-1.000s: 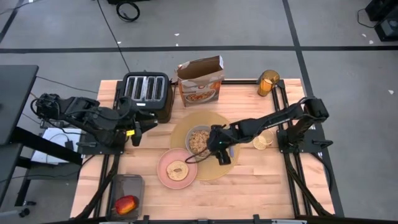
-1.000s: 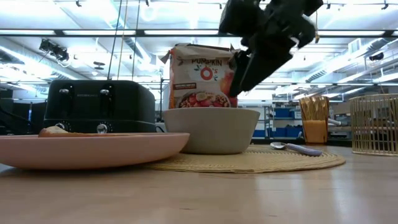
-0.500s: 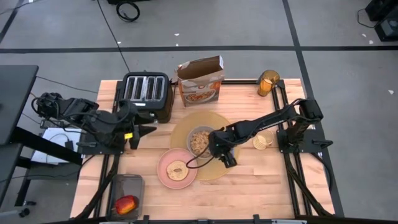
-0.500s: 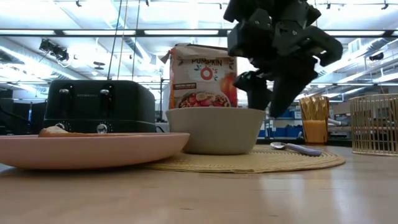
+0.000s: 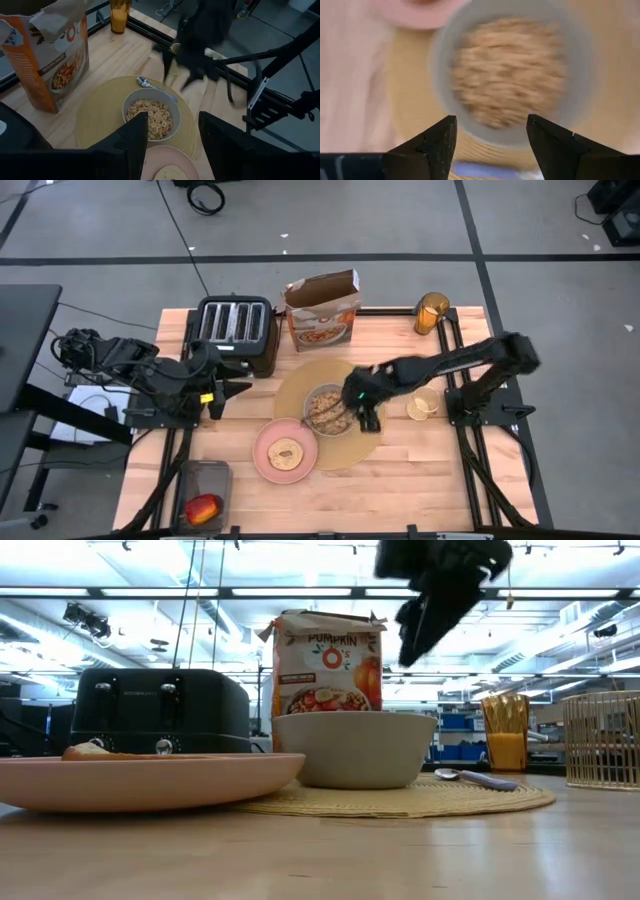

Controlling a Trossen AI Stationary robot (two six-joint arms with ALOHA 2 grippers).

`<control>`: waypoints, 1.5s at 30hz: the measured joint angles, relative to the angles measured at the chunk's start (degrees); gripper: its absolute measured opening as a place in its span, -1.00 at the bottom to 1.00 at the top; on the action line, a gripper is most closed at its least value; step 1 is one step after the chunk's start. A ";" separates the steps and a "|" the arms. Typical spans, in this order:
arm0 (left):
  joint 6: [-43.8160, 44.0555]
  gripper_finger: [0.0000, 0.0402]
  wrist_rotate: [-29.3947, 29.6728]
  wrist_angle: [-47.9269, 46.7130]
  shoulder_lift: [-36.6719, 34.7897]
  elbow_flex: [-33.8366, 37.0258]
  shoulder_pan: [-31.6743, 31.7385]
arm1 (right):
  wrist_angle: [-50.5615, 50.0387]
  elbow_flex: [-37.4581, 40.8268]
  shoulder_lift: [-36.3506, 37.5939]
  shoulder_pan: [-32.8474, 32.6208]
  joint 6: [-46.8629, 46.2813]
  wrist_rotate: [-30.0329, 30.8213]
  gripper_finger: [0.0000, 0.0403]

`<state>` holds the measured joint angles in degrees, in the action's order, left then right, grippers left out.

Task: Arrange a breakfast setting
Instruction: Put the orange cup of grain rice on the brown table mat to the top right of the gray bowl

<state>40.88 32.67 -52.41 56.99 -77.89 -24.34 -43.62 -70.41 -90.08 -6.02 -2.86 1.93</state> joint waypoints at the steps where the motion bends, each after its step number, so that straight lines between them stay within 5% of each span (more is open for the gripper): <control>1: -0.02 -0.10 0.00 -0.04 0.00 0.00 -0.02 | -1.45 0.03 2.14 0.98 -1.47 1.66 0.21; 7: 0.72 -0.10 -3.72 -0.73 -0.01 0.00 -1.32 | -15.17 0.70 16.56 11.65 -14.03 15.36 0.21; 12: 0.36 -0.10 -4.42 0.01 -0.02 0.00 -1.58 | -20.56 0.72 23.21 28.60 -19.96 16.57 0.21; 18: -3.39 -0.10 -4.43 4.86 0.00 0.00 -0.85 | -20.47 0.72 20.98 47.83 -13.42 14.01 0.21; 24: -2.52 -0.10 -4.46 5.80 0.00 0.00 -0.85 | -19.68 0.72 15.46 59.25 -7.36 13.59 0.17; 45: 0.94 -0.10 -4.00 6.14 0.00 0.00 -0.98 | -14.78 0.35 4.87 65.02 -5.52 8.65 -0.44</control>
<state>41.82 28.67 -46.26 56.99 -77.89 -25.32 -58.40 -70.06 -85.21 59.00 -8.38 10.58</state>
